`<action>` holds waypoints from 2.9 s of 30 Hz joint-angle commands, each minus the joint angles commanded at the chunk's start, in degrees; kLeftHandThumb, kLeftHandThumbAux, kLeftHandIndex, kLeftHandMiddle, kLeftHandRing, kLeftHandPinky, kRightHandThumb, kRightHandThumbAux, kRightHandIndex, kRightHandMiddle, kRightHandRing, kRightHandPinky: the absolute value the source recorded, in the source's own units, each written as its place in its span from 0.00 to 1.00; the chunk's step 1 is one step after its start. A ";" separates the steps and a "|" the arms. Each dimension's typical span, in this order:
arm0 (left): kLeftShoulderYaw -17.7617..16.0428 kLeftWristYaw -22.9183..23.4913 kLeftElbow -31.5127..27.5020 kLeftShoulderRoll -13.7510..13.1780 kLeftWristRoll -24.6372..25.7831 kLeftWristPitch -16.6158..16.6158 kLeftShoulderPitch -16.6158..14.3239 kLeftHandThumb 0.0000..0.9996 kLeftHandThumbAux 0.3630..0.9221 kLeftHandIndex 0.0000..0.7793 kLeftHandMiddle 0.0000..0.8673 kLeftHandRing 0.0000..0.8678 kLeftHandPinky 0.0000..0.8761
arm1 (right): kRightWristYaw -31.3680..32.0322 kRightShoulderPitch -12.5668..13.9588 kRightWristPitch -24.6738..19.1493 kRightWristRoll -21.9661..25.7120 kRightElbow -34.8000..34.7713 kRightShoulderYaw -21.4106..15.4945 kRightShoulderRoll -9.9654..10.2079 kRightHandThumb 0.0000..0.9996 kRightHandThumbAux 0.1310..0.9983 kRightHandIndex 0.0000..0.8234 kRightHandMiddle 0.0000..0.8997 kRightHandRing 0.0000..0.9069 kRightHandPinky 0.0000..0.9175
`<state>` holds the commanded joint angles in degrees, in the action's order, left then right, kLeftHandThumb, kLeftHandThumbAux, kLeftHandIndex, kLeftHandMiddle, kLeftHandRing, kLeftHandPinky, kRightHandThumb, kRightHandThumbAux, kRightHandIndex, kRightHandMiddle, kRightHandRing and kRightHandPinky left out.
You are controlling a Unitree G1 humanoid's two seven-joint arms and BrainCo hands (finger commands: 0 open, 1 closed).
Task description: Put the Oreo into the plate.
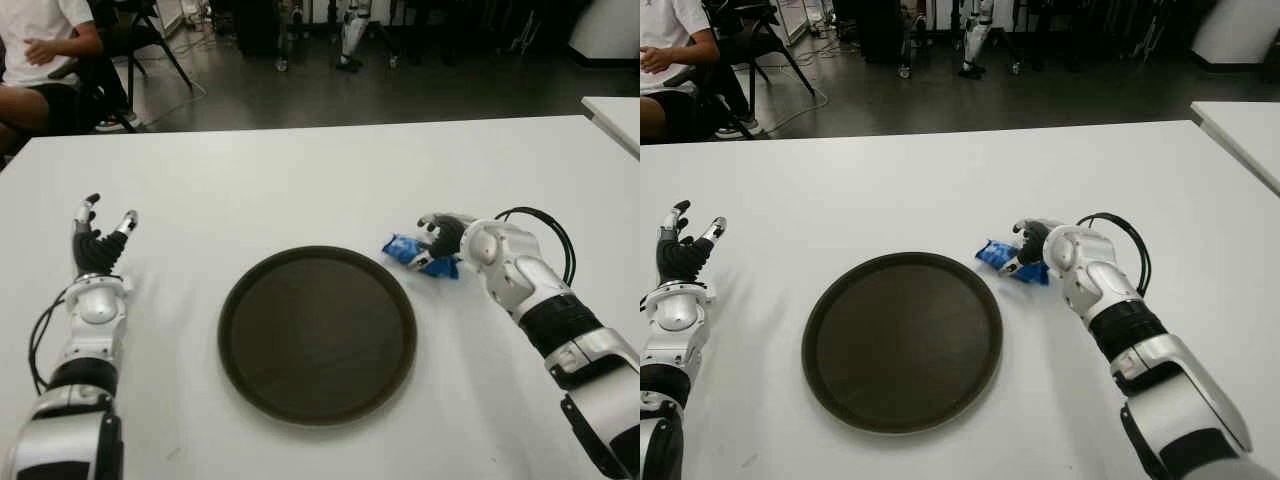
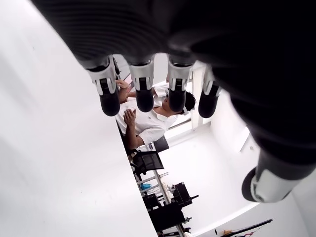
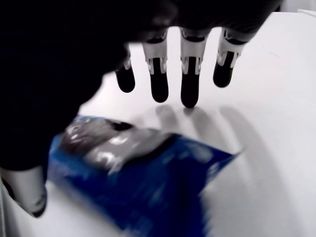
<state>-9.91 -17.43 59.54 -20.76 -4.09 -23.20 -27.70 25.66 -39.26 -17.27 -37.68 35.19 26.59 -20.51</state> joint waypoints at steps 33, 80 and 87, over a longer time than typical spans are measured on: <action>0.30 -0.21 -2.50 -0.12 -0.93 2.66 0.78 0.00 0.35 0.00 0.00 0.00 0.00 | -0.87 -2.83 3.56 -0.09 7.68 1.35 1.26 0.00 0.62 0.16 0.19 0.18 0.15; 0.25 -0.22 -4.04 0.15 -0.93 2.39 1.46 0.00 0.38 0.00 0.00 0.00 0.00 | -8.36 -9.65 0.90 -3.09 28.33 6.25 10.40 0.00 0.69 0.15 0.17 0.15 0.08; 0.87 -1.32 -3.24 -0.18 -2.14 2.46 1.09 0.00 0.38 0.00 0.00 0.00 0.00 | -9.95 -9.81 0.70 -2.33 29.38 5.07 10.84 0.00 0.68 0.15 0.17 0.14 0.08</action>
<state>-9.04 -18.75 56.31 -20.94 -6.23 -20.74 -26.62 15.72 -49.07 -16.57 -40.01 64.57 31.67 -9.67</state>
